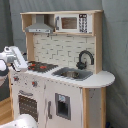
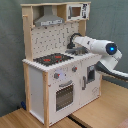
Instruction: Play with the kitchen
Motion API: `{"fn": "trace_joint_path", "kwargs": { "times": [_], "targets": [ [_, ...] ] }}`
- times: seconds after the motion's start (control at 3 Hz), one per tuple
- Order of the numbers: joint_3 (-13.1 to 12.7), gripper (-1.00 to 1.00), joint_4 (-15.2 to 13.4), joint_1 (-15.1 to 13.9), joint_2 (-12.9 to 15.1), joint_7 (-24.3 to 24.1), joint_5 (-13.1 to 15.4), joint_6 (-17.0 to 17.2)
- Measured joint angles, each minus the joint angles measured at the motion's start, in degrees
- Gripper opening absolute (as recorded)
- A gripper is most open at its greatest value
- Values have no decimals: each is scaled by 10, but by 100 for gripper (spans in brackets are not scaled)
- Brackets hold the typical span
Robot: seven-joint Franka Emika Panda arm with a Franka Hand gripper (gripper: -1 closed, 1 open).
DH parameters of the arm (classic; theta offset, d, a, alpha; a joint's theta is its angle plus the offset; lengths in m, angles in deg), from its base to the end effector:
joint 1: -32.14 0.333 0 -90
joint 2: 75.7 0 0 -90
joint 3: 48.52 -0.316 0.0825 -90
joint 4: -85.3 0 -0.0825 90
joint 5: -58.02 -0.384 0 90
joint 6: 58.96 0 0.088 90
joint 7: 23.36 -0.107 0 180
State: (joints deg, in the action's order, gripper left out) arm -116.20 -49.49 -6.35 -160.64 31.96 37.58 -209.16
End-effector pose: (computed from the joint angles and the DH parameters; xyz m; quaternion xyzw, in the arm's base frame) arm 0.2968 0.3810 0.5413 0.5531 0.5110 0.3125 0.5790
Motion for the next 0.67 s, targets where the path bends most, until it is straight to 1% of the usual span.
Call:
{"fn": "trace_joint_path", "kwargs": {
  "times": [0.67],
  "targets": [
    [15,100,77,-62,11,-51,-1,79]
  ]
}}
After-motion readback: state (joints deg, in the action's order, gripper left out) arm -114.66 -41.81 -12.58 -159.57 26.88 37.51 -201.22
